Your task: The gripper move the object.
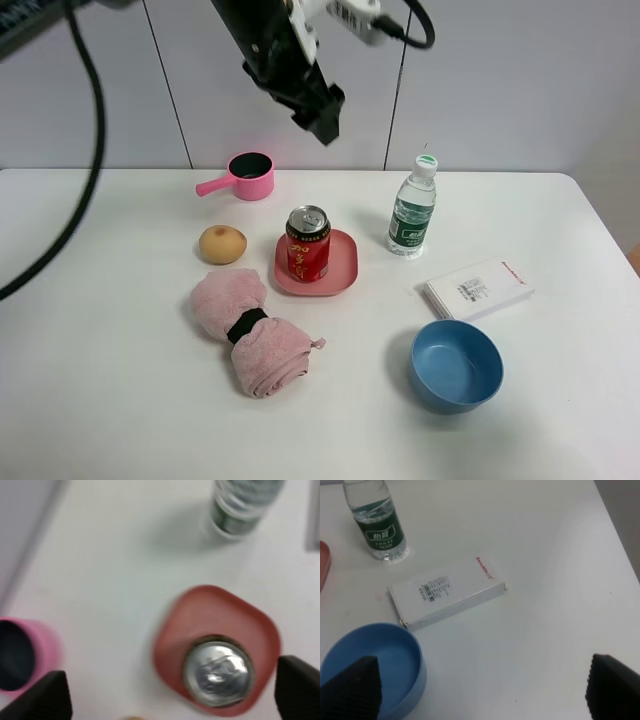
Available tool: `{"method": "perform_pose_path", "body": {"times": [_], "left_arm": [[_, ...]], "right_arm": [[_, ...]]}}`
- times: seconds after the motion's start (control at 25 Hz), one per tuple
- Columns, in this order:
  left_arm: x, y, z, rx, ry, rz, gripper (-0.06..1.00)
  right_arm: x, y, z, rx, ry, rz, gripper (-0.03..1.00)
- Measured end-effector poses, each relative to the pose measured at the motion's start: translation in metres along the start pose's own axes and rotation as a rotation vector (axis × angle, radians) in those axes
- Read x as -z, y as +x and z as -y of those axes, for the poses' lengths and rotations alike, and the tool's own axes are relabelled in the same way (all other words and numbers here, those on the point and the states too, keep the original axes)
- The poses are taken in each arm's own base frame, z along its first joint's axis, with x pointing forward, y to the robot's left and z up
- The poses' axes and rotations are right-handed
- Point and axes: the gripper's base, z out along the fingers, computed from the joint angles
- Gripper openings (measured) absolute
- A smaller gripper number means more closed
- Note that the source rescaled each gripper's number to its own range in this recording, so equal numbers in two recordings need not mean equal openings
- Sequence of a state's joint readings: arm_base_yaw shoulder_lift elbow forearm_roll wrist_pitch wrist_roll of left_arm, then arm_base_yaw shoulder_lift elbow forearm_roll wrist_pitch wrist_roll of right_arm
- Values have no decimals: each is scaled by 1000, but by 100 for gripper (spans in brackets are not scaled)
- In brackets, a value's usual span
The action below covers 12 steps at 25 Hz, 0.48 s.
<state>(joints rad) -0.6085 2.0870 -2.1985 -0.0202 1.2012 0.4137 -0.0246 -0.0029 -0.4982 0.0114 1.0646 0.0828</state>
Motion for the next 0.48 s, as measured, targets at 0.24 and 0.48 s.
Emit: {"method": "perform_pose_path", "body": {"times": [0.24,0.48], "left_arm": [[112,5,-20,-33,-323,93,46],[211,30,-34,71,-613,190,46]], "right_arm": [[0,0,0,0,0,0,100],[0,0,0,0,0,0,100]]}}
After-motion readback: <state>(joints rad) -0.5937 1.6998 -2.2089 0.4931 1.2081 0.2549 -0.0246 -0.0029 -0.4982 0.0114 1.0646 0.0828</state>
